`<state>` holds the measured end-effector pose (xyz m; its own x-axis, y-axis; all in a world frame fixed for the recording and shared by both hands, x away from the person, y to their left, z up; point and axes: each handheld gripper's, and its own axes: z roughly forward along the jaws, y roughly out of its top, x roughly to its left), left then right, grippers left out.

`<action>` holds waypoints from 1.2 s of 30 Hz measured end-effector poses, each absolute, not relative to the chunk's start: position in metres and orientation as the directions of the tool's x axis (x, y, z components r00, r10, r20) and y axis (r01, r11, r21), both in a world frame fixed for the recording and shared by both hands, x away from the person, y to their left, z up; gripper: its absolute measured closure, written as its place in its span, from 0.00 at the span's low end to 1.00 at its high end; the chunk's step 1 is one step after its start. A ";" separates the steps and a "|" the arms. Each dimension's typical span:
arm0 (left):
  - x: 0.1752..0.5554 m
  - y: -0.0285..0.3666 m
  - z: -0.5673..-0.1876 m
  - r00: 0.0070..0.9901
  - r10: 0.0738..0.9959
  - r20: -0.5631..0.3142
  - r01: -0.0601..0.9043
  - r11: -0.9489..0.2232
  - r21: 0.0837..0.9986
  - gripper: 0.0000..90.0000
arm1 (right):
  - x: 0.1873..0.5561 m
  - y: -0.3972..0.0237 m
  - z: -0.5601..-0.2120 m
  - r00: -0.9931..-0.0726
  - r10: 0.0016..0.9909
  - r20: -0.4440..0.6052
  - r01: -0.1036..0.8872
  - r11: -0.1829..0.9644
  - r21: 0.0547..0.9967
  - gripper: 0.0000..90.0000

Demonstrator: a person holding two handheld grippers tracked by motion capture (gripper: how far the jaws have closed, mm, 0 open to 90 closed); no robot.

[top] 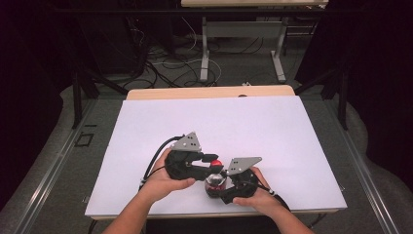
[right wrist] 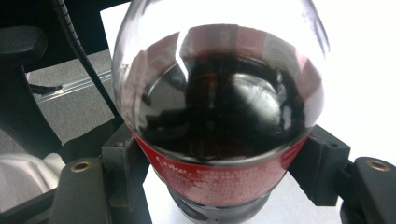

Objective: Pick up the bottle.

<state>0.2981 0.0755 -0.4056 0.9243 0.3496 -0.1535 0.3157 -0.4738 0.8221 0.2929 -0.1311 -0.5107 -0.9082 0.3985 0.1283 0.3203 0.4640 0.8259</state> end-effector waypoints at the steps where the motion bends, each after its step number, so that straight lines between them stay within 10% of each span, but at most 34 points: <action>1: 0.298 0.076 -0.406 0.924 0.350 -0.154 0.316 -0.474 0.822 0.68 | 0.292 -0.131 -0.510 -0.904 0.405 0.138 0.331 0.458 0.825 0.32; 20: 0.276 0.048 -0.401 0.765 0.639 -0.084 0.411 -0.384 0.827 0.67 | 0.286 -0.124 -0.506 -0.785 0.613 0.088 0.397 0.389 0.832 0.32; 26: 0.287 0.068 -0.393 0.860 0.489 -0.147 0.373 -0.405 0.835 0.52 | 0.289 -0.131 -0.503 -0.867 0.480 0.137 0.355 0.400 0.845 0.32; 36: 0.300 0.086 -0.389 0.975 0.173 -0.142 0.214 -0.532 0.819 0.60 | 0.285 -0.129 -0.499 -0.921 0.368 0.128 0.292 0.435 0.852 0.32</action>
